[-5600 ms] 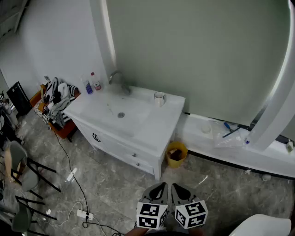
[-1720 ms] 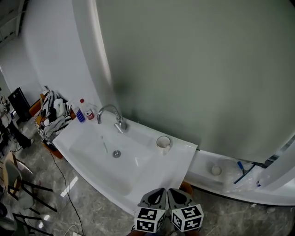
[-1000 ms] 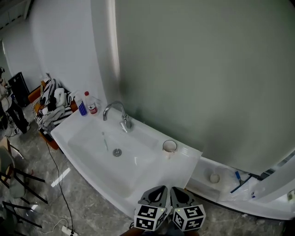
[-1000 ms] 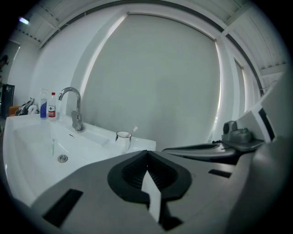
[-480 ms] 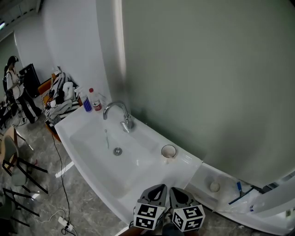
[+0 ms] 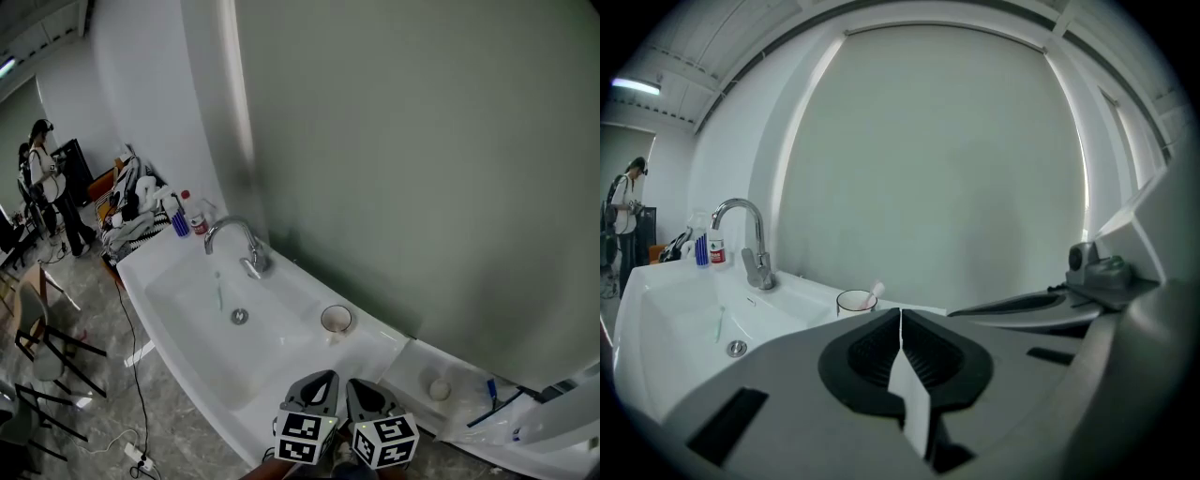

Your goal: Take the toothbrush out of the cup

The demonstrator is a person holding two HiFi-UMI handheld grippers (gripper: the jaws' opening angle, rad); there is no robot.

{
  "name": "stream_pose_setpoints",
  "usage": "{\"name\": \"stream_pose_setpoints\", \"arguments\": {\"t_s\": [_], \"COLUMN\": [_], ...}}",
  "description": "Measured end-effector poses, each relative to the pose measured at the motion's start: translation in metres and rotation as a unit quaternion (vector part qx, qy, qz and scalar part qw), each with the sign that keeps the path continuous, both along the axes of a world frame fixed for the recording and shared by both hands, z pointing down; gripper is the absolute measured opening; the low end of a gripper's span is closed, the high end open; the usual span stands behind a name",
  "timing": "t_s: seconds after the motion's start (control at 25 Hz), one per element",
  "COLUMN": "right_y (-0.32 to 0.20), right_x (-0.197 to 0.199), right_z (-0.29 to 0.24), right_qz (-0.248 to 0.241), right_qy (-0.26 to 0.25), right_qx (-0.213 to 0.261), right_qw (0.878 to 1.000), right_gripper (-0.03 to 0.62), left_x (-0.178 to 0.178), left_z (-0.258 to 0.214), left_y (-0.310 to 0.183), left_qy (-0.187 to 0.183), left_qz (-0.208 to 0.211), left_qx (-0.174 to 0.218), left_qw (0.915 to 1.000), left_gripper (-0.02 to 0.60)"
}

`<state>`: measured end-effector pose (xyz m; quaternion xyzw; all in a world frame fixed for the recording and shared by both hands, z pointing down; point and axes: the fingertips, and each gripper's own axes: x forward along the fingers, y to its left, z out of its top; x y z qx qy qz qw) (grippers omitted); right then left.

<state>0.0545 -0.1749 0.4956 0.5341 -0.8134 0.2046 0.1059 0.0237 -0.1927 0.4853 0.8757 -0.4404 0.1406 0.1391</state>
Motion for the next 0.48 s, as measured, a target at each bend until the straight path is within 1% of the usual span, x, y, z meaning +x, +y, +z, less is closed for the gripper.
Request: {"name": "stream_pose_setpoints", "arguments": {"t_s": [0.16,0.48], "right_y": [-0.011,-0.040], "right_x": [0.009,0.019], "right_z": [-0.002,0.000], "right_qz": [-0.008,-0.018], "right_qy": [-0.006,-0.018], "right_qx": [0.006,0.016], "right_qw": [1.000,1.000], "right_gripper": [0.011,0.011], "left_x": [0.011,0.016], "left_z": [-0.001,0.004], "left_y": [-0.013,-0.043], "left_qy": [-0.010,-0.033], "left_qz": [-0.006,-0.030], "left_qx": [0.007,0.026], "left_qw": [0.9999,0.9987], "left_gripper": [0.011,0.014]}}
